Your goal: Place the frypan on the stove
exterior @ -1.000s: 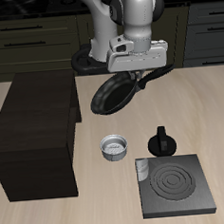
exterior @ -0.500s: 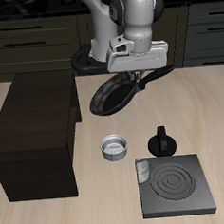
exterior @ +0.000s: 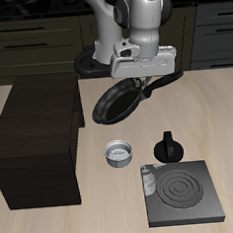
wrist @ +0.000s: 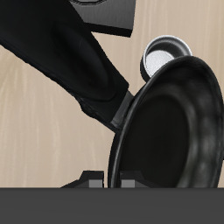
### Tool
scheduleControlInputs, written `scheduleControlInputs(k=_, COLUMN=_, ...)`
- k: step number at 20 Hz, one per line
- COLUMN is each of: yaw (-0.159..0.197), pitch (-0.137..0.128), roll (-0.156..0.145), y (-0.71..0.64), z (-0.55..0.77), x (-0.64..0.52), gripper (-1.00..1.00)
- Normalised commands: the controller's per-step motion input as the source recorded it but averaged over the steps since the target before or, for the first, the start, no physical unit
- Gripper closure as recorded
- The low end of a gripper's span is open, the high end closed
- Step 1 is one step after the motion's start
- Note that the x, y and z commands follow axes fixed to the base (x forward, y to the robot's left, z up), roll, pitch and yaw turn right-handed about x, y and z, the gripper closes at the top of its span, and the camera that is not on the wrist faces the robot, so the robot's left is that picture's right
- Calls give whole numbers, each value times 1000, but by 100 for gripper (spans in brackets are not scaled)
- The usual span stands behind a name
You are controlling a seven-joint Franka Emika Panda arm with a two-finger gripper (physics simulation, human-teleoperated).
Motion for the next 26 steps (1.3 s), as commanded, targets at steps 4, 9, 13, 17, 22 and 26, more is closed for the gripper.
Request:
scheduleControlInputs(k=4, yaw=-1, pitch=-14, roll=-18, y=40, z=119, x=505, gripper=100)
scheduleControlInputs(k=9, yaw=-13, pitch=1, roll=-25, y=-22, z=28, x=226, gripper=100)
scheduleControlInputs(k=13, yaw=3, pitch=4, roll=-48, y=37, z=106, x=655, gripper=100)
scheduleControlInputs(k=17, yaw=12, pitch=-9, roll=7, y=91, z=84, x=277, gripper=100)
scheduleControlInputs(k=22, yaw=20, pitch=-2, roll=29, y=220, z=65, x=294, gripper=100)
scheduleControlInputs(k=26, yaw=-13, pitch=4, roll=0, y=187, z=95, x=304, gripper=100)
